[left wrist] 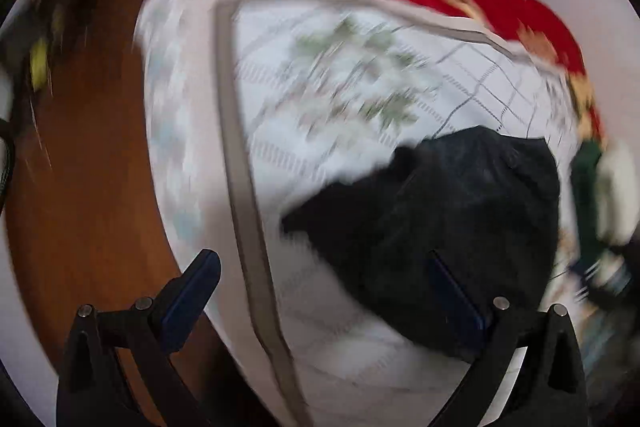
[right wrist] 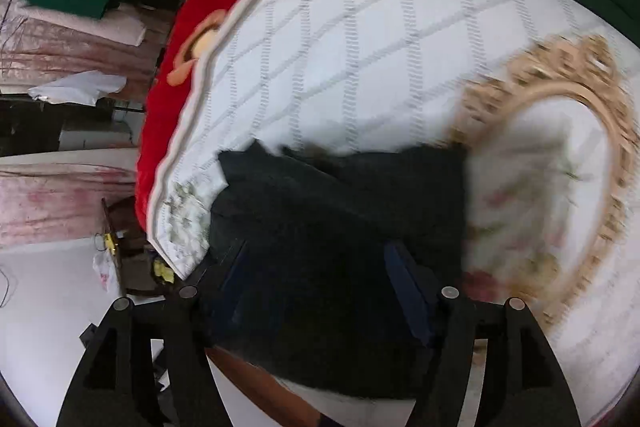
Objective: Fold large clothes
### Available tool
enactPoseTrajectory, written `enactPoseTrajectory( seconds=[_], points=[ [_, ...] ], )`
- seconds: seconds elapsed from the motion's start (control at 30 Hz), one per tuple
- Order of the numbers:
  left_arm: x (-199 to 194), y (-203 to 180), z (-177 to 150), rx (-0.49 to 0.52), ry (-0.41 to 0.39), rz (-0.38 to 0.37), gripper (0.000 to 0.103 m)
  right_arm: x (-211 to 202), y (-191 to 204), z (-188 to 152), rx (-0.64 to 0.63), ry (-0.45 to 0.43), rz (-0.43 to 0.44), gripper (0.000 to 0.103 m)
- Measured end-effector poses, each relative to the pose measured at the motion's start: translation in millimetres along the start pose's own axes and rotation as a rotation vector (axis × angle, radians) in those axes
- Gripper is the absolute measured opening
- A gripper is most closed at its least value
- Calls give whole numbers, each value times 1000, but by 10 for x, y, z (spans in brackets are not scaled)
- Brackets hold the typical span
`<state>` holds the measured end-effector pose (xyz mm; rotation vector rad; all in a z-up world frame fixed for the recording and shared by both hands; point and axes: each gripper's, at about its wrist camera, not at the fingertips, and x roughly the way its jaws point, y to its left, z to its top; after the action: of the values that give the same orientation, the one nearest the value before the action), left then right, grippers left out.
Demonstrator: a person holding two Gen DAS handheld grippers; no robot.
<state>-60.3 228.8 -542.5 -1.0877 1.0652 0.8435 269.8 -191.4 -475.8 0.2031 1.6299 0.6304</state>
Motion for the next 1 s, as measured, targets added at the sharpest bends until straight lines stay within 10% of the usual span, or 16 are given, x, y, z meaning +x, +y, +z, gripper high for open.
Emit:
enactPoseTrajectory(
  seconds=[0.17,0.23,0.33,0.5,0.77,1.0],
  points=[
    [398,62,-53,-215,67,-172,101,-22,-522,-131,99,11,-64,71],
    [460,47,39,-247,26,-195,53,48,-618,-200,132,8,-44,71],
    [515,17,140,-253,-11,-199,44,139,-686,-255,163,1,-42,71],
    [581,72,145,-210,-15,-226,45,353,-826,-348,189,7,54,71],
    [628,97,195,-208,13,-299,57,1074,-1210,-406,208,110,546,88],
    [649,76,176,-152,-2,-286,58,1053,-1011,-385,187,128,684,89]
  ],
)
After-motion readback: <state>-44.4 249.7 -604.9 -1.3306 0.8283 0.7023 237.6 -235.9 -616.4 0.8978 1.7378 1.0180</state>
